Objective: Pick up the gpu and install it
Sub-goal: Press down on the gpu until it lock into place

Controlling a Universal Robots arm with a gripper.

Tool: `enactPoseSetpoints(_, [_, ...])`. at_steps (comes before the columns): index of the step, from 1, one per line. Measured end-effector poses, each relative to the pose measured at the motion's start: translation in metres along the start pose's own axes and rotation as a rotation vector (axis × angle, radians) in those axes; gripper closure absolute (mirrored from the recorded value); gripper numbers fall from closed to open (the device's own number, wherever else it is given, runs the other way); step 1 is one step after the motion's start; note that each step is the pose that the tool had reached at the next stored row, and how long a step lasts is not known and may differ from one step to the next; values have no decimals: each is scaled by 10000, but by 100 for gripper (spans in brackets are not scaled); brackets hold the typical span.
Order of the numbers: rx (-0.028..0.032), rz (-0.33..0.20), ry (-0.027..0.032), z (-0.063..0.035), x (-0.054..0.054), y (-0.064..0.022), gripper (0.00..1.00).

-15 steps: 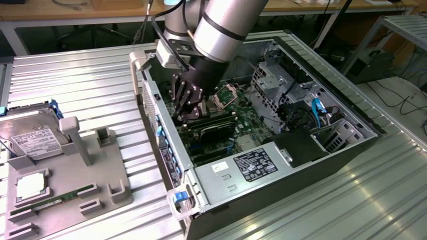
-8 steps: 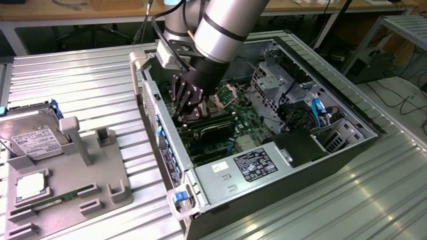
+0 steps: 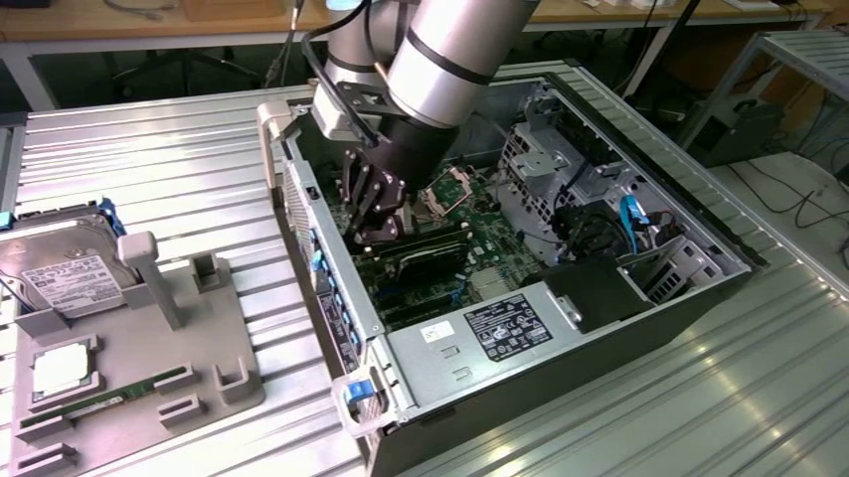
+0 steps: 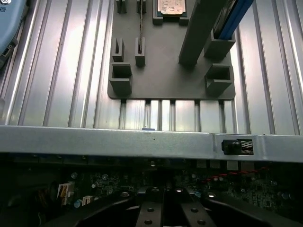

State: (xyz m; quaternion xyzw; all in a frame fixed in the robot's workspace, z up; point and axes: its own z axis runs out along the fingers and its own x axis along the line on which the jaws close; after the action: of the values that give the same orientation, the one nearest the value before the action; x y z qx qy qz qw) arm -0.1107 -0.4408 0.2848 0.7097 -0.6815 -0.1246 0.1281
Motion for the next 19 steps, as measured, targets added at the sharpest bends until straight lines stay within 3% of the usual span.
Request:
enactPoseSetpoints(10, [0, -1, 0, -1, -6, -105, 89])
enactPoseSetpoints(13, [-3, 0, 0, 2, 49, -108, 89])
enactPoseSetpoints(19, [-15, 0, -1, 55, 52, -113, 89])
